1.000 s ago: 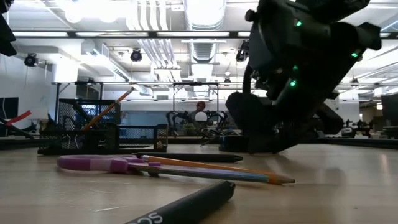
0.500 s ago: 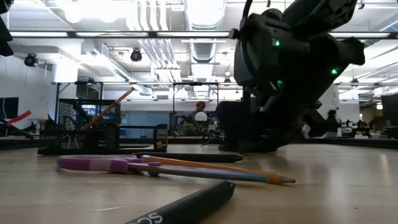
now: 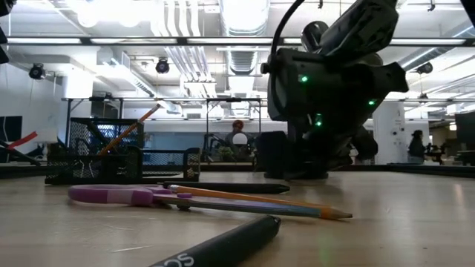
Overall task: Pick and place office supplies into organizer
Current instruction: Adjust the black lamp
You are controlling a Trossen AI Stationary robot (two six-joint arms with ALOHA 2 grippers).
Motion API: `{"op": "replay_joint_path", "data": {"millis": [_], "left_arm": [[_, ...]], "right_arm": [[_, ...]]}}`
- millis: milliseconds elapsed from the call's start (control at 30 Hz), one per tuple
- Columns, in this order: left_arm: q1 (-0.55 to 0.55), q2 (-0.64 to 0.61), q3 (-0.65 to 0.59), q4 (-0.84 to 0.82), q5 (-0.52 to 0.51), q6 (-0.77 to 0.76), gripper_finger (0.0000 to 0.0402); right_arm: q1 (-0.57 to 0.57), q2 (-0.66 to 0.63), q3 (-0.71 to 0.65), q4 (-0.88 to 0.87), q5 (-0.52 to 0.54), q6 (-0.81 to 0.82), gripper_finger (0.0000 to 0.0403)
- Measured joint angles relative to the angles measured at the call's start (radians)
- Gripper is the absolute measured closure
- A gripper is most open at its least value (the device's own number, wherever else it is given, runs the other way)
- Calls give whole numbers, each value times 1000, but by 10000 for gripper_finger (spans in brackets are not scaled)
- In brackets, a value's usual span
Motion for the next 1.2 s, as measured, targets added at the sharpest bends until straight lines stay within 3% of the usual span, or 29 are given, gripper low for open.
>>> {"op": "replay_joint_path", "data": {"millis": [167, 1200], "left_arm": [[0, 0, 0, 16, 0, 0, 269], [0, 0, 0, 22, 5, 7, 269]], "right_arm": [[-35, -1, 0, 0, 5, -81, 179], [-207, -5, -2, -97, 49, -115, 179]]}}
